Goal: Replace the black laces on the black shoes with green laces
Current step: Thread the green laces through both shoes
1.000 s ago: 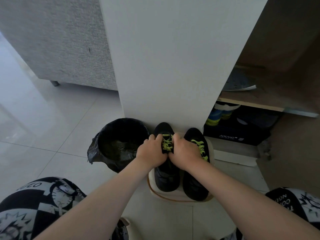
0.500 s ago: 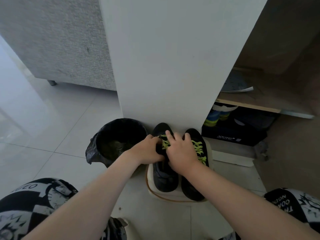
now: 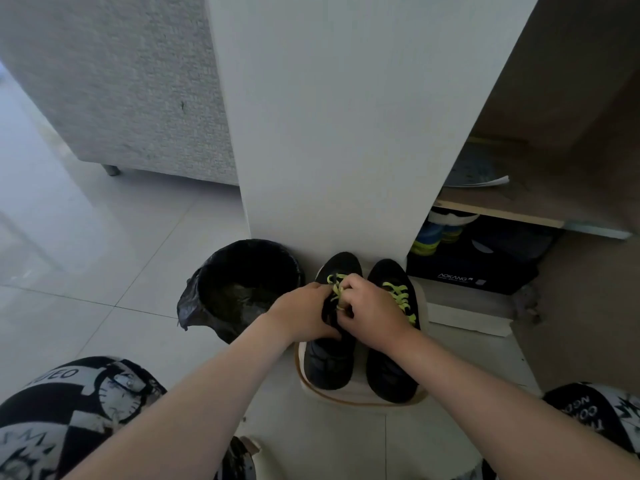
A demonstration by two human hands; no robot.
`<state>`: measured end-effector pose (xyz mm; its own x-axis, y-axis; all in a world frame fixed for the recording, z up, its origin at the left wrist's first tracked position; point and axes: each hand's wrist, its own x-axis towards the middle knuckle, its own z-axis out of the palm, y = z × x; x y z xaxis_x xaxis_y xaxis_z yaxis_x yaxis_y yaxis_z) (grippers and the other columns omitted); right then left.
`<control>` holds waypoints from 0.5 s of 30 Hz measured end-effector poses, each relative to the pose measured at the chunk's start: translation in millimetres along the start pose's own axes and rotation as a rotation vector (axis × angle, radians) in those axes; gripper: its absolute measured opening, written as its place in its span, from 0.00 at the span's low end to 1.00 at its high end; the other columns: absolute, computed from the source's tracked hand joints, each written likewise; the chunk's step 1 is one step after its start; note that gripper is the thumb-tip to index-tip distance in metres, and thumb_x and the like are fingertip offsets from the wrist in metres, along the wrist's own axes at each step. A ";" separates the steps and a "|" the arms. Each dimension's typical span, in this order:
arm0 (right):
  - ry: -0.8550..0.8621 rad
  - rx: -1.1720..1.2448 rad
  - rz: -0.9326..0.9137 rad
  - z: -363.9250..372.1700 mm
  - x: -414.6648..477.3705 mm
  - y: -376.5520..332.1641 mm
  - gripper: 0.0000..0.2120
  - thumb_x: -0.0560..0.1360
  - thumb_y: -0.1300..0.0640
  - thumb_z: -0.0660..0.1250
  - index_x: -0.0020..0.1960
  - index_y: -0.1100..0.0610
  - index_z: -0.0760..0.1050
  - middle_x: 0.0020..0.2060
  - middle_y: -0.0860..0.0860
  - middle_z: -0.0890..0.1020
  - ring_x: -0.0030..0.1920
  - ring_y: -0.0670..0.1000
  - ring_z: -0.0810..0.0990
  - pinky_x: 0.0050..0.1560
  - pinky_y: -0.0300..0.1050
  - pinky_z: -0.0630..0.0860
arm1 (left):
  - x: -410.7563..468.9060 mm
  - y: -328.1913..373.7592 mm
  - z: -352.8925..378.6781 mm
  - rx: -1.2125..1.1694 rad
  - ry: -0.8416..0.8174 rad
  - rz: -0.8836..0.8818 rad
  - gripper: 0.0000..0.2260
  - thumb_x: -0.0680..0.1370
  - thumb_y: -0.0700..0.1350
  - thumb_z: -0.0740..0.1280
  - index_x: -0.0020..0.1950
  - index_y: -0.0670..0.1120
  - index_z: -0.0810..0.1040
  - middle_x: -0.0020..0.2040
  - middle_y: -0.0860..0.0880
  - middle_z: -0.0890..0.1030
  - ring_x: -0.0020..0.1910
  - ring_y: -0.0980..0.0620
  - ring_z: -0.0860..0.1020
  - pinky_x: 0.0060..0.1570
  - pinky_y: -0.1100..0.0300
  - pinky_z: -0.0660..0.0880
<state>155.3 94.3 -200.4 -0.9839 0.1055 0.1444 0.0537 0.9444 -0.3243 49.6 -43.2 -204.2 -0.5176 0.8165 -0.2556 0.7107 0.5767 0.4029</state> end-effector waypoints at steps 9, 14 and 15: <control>0.010 0.314 0.337 -57.2 -7.2 22.5 0.10 0.72 0.53 0.70 0.53 0.47 0.80 0.63 0.45 0.74 0.59 0.47 0.77 0.60 0.40 0.72 | 3.9 16.8 6.7 -0.067 0.161 -0.085 0.15 0.75 0.44 0.64 0.62 0.48 0.77 0.54 0.45 0.82 0.57 0.44 0.79 0.55 0.56 0.75; -0.466 0.180 0.713 -57.6 -41.9 57.2 0.56 0.62 0.43 0.71 0.80 0.44 0.41 0.73 0.57 0.65 0.66 0.58 0.73 0.62 0.50 0.75 | -1.3 19.5 -1.2 -0.173 0.153 -0.103 0.18 0.74 0.41 0.66 0.64 0.50 0.80 0.55 0.46 0.84 0.55 0.46 0.81 0.54 0.59 0.76; -0.470 0.235 0.748 -52.4 -48.5 58.2 0.55 0.63 0.45 0.72 0.80 0.45 0.40 0.69 0.58 0.71 0.61 0.57 0.77 0.58 0.48 0.77 | -1.7 21.6 -2.8 -0.204 0.140 -0.113 0.19 0.74 0.40 0.67 0.64 0.50 0.80 0.54 0.47 0.84 0.54 0.47 0.81 0.54 0.58 0.77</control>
<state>215.1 160.4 -177.3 -0.6772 0.4787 -0.5587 0.7201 0.5874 -0.3694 64.5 -32.2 -192.6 -0.6595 0.7272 -0.1905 0.5414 0.6353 0.5506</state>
